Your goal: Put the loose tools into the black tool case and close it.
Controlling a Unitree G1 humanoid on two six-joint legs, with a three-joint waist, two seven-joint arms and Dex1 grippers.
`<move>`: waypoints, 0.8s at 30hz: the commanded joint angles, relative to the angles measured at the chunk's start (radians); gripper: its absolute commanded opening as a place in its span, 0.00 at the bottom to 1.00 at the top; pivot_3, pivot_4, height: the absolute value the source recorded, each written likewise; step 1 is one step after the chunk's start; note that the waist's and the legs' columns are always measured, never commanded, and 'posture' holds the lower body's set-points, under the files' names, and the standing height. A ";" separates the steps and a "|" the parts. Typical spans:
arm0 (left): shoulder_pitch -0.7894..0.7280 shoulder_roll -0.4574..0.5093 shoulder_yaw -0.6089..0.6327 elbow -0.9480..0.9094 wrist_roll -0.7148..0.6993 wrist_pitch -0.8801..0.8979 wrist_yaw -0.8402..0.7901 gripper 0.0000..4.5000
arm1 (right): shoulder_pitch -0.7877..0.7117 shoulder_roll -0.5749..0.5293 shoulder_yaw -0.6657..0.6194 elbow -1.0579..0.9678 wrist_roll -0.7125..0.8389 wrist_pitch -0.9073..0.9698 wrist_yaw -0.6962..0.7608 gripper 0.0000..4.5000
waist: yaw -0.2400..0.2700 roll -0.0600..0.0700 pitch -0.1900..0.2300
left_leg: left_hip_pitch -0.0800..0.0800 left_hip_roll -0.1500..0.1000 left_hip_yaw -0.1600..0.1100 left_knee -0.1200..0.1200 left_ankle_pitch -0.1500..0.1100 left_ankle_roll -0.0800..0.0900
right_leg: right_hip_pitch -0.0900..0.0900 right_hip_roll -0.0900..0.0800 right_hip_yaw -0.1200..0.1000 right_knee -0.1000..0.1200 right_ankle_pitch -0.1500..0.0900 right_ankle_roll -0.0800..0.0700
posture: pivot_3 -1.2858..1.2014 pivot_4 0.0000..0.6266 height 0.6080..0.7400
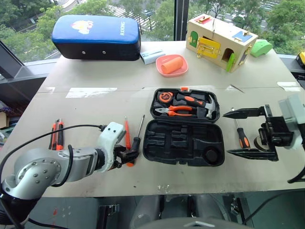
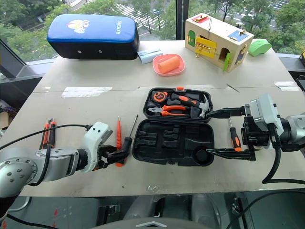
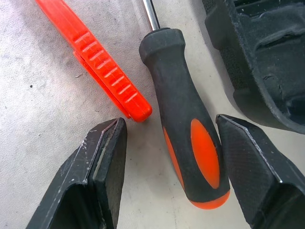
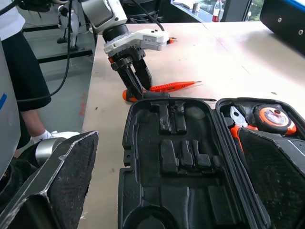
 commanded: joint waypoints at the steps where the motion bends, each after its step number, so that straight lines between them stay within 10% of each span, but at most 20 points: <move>1: 0.006 -0.013 -0.012 0.003 0.011 0.025 -0.006 0.47 | -0.008 -0.014 -0.034 -0.027 0.028 0.007 -0.010 1.00 | -0.001 0.000 0.000 | 0.000 0.000 0.000 0.000 0.000 0.000 | 0.000 0.000 0.000 0.000 0.000 0.000 | 0.52 0.24 0.96; 4: 0.009 -0.006 0.000 0.004 0.009 0.038 -0.009 0.24 | -0.015 -0.009 -0.026 -0.028 0.032 0.010 -0.021 1.00 | -0.002 0.000 0.000 | 0.000 0.000 -0.001 0.000 0.000 0.000 | 0.000 0.000 -0.001 0.000 0.000 0.000 | 0.52 0.24 0.96; 24: 0.165 0.109 0.268 -0.064 -0.240 -0.096 0.184 0.24 | -0.120 0.019 0.082 0.061 -0.015 -0.025 0.018 1.00 | -0.002 -0.003 0.002 | -0.001 0.000 -0.003 0.000 0.000 -0.001 | 0.000 -0.001 -0.002 0.000 0.000 0.000 | 0.52 0.24 0.96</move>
